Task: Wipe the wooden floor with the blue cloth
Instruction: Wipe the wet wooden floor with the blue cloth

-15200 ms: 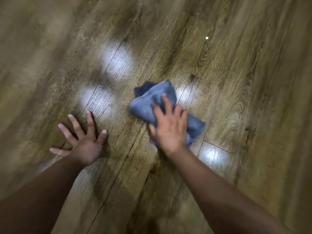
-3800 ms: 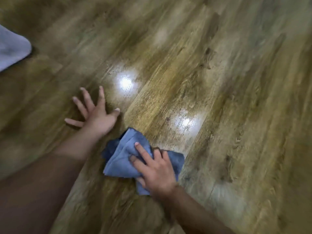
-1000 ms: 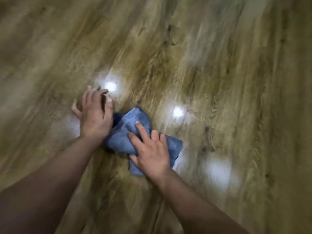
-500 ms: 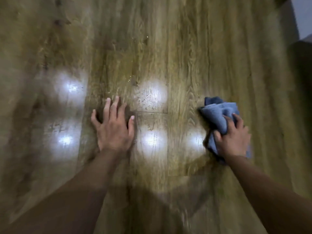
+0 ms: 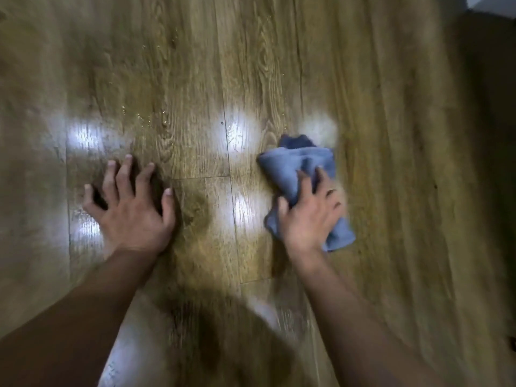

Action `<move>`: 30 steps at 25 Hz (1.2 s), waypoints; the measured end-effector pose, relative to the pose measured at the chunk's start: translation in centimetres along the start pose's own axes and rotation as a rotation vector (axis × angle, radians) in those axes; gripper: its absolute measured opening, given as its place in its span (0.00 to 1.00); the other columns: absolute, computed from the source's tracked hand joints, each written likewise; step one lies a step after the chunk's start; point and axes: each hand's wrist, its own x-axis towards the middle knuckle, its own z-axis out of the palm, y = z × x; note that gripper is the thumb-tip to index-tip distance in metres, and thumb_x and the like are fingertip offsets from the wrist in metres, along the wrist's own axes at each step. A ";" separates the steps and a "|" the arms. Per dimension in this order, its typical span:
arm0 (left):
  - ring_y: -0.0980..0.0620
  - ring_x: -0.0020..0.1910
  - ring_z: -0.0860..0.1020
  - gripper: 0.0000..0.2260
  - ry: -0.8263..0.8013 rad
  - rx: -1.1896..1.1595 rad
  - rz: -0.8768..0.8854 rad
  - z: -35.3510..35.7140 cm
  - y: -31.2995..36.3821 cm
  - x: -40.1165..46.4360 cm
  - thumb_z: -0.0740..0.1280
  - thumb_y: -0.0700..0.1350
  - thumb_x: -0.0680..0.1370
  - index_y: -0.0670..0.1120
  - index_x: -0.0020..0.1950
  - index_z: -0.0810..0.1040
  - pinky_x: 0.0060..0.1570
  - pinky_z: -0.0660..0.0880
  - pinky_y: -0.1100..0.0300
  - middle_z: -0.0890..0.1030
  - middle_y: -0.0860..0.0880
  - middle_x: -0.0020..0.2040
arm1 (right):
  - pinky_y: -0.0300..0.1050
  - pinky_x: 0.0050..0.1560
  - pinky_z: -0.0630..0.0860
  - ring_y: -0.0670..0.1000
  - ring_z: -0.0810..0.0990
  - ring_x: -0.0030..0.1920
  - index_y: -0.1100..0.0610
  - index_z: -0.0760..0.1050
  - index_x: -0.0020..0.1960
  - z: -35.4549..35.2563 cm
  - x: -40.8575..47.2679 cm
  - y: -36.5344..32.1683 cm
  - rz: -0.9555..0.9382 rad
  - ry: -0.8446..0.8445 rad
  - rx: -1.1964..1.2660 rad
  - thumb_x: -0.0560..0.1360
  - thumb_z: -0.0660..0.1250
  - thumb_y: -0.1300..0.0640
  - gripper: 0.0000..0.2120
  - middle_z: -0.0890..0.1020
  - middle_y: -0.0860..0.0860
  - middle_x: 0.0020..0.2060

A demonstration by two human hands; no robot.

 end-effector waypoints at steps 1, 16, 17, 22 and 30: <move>0.47 0.80 0.55 0.24 0.003 0.006 0.002 0.2 -0.1 0.0 0.54 0.61 0.80 0.52 0.72 0.68 0.72 0.46 0.42 0.62 0.48 0.78 | 0.57 0.52 0.67 0.61 0.72 0.52 0.46 0.71 0.68 -0.1 -3.1 -1.9 -0.110 -0.023 0.030 0.64 0.71 0.41 0.33 0.68 0.54 0.73; 0.53 0.80 0.37 0.29 -0.402 -0.015 -0.036 -2.3 -0.3 1.6 0.47 0.67 0.80 0.60 0.80 0.52 0.73 0.39 0.33 0.42 0.55 0.82 | 0.63 0.60 0.67 0.66 0.69 0.61 0.50 0.66 0.70 -1.2 6.1 10.4 0.147 -0.129 -0.020 0.72 0.66 0.44 0.29 0.64 0.56 0.71; 0.53 0.80 0.37 0.28 -0.415 -0.010 -0.043 -2.5 -0.3 1.8 0.49 0.66 0.81 0.60 0.80 0.51 0.73 0.39 0.33 0.41 0.56 0.82 | 0.64 0.61 0.66 0.67 0.68 0.62 0.52 0.65 0.68 -1.0 8.5 9.4 0.258 -0.118 0.007 0.72 0.65 0.44 0.27 0.65 0.57 0.70; 0.52 0.80 0.34 0.28 -0.466 -0.015 -0.021 -3.0 0.0 1.9 0.50 0.64 0.82 0.60 0.80 0.48 0.72 0.36 0.33 0.38 0.57 0.82 | 0.58 0.56 0.67 0.63 0.71 0.58 0.50 0.67 0.69 -0.2 7.9 -1.4 0.149 -0.040 -0.077 0.71 0.67 0.41 0.29 0.67 0.57 0.69; 0.44 0.74 0.60 0.16 -0.296 -0.281 -0.117 -6.1 -0.2 3.7 0.55 0.51 0.82 0.51 0.69 0.67 0.71 0.50 0.39 0.67 0.46 0.71 | 0.54 0.47 0.70 0.59 0.71 0.48 0.46 0.70 0.70 -1.1 -6.9 -3.3 -0.817 -0.147 0.036 0.64 0.74 0.39 0.37 0.68 0.54 0.74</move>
